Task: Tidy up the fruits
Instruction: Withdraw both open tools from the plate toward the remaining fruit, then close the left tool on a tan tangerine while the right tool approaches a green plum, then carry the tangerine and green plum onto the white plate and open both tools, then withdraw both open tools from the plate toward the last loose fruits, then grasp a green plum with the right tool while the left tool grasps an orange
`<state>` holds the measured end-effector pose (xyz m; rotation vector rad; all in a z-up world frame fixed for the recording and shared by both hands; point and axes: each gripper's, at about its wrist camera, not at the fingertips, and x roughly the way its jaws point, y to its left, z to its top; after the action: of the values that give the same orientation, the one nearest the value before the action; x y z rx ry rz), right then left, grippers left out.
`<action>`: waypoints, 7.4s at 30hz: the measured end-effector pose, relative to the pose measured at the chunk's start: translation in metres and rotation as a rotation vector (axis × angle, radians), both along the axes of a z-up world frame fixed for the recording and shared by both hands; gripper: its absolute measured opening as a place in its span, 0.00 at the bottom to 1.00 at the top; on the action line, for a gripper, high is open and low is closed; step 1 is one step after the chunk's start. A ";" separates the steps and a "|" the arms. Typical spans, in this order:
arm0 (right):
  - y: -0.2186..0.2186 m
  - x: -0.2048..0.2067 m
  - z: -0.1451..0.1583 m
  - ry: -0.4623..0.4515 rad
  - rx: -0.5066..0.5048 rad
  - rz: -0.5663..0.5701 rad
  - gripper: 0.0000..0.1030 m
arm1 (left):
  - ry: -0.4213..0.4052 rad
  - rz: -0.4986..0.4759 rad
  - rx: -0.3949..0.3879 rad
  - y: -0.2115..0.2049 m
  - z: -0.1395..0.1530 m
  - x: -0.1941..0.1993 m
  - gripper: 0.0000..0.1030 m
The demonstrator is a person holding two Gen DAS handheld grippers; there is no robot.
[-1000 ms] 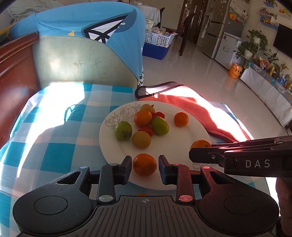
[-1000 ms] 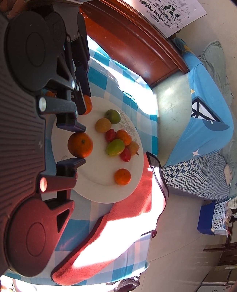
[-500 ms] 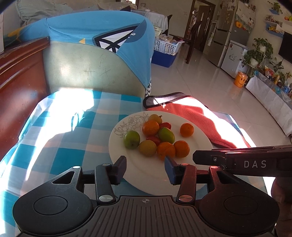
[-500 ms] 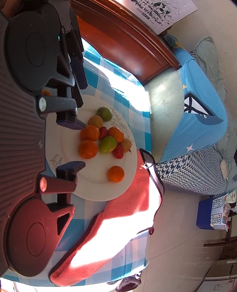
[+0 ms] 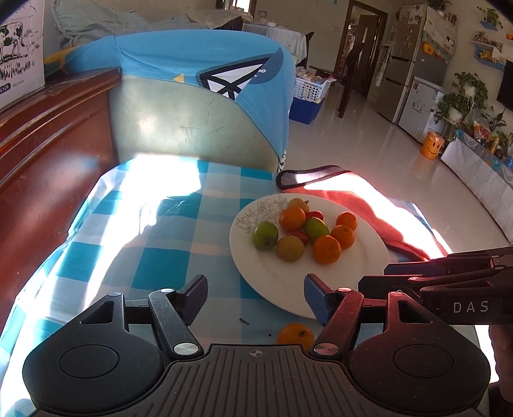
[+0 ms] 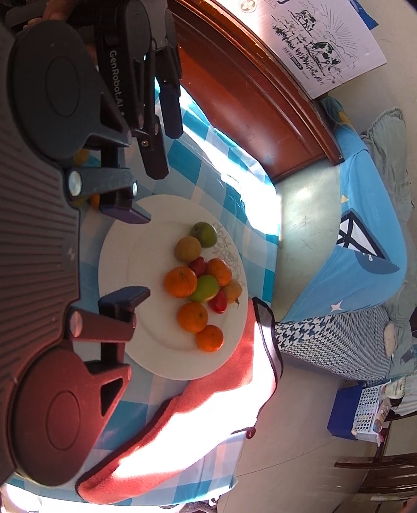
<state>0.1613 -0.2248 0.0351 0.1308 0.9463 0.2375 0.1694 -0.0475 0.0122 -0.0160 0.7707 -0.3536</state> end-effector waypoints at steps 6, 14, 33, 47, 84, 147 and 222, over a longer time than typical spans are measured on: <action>0.005 -0.011 0.000 0.014 -0.002 0.040 0.43 | 0.036 0.035 -0.007 0.016 -0.007 -0.013 0.68; 0.016 -0.027 -0.005 0.032 -0.014 0.086 0.50 | 0.093 0.082 -0.011 0.029 -0.020 -0.033 0.87; 0.059 -0.054 -0.035 0.069 -0.083 0.245 0.52 | 0.133 0.158 -0.019 0.056 -0.031 -0.046 0.90; 0.069 -0.054 -0.045 0.061 -0.109 0.277 0.28 | 0.116 0.081 0.014 0.041 -0.032 -0.050 0.90; 0.017 -0.062 -0.031 0.138 -0.063 0.021 0.27 | 0.052 -0.069 0.072 0.001 -0.042 -0.055 0.24; -0.021 0.026 -0.021 0.084 -0.029 -0.068 0.25 | 0.036 -0.081 0.019 -0.048 -0.029 0.025 0.24; 0.057 -0.034 -0.045 0.084 -0.037 0.107 0.33 | 0.127 0.127 0.085 0.027 -0.013 -0.006 0.93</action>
<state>0.1269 -0.1678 -0.0098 0.0569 1.0422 0.3148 0.1638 -0.0209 -0.0003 -0.0079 0.9050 -0.1999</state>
